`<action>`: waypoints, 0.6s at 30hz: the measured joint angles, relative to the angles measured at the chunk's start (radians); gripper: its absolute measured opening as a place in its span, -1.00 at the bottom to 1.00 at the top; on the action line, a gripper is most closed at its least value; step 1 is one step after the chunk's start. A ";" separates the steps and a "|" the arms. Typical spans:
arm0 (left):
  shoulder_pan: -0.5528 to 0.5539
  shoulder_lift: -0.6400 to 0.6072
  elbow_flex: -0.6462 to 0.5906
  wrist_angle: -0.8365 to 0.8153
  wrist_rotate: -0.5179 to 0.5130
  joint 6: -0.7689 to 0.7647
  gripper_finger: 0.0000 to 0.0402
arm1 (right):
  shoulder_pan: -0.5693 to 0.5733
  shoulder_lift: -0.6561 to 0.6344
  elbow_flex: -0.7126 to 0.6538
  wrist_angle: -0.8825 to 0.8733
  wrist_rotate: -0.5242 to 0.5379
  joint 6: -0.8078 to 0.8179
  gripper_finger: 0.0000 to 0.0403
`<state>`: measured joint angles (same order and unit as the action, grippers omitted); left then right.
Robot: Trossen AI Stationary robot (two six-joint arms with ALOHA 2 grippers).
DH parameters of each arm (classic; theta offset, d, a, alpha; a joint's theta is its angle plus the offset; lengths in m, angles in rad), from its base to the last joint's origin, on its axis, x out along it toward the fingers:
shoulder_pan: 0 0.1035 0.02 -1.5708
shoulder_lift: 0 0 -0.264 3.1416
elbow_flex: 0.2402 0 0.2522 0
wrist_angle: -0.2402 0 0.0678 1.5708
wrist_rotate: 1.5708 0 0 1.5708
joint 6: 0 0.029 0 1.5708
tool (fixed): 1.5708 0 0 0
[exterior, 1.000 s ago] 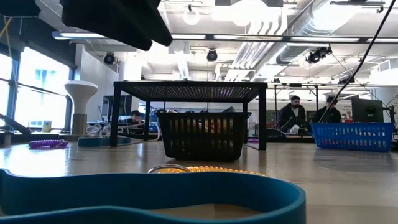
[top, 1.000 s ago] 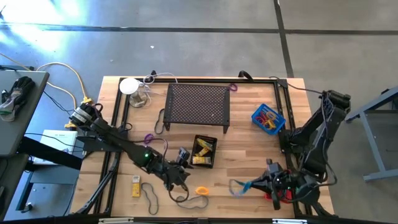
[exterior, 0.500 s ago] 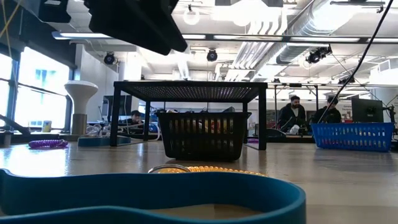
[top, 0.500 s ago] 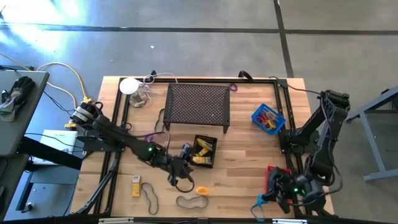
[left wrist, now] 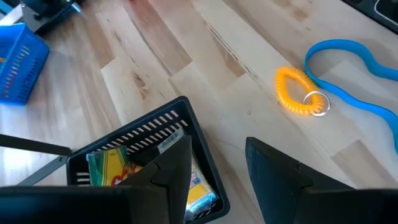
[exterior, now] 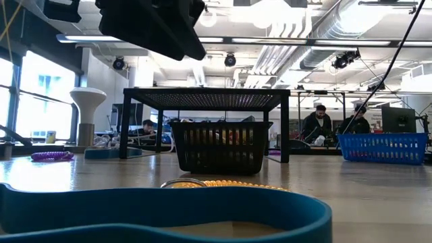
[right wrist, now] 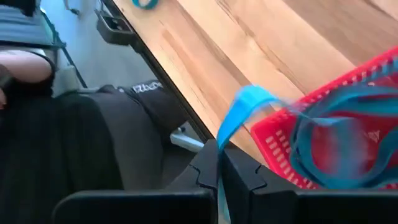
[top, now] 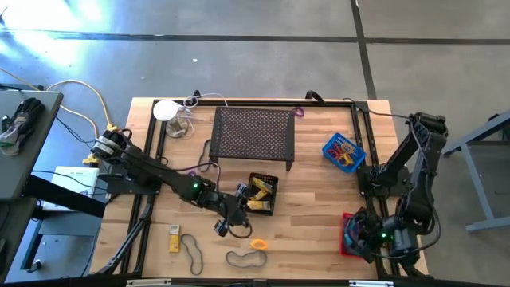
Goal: Pick & Place Office Desk Supplies
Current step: Put the blue rubber band into the orange bin
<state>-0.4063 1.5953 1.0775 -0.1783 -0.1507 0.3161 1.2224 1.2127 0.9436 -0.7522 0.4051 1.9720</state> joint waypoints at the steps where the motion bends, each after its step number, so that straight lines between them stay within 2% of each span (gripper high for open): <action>1: 0.003 0.000 0.000 0.000 0.011 -0.001 -0.28 | -0.001 -0.002 0.005 -0.003 0.003 0.000 -0.98; 3: 0.007 0.000 0.000 0.004 0.024 -0.002 -0.28 | -0.004 -0.004 0.022 -0.004 -0.018 0.020 -0.98; 11: 0.010 0.000 0.000 0.040 0.029 -0.033 -0.28 | -0.008 -0.004 0.081 -0.122 -0.178 0.282 -0.98; 18: 0.010 0.005 0.000 0.016 0.025 -0.070 -0.28 | -0.066 -0.004 0.117 -0.143 -0.263 0.317 -0.98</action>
<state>-0.3962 1.6001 1.0775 -0.1628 -0.1261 0.2462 1.1560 1.2083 1.0611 -0.8950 0.1422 2.2887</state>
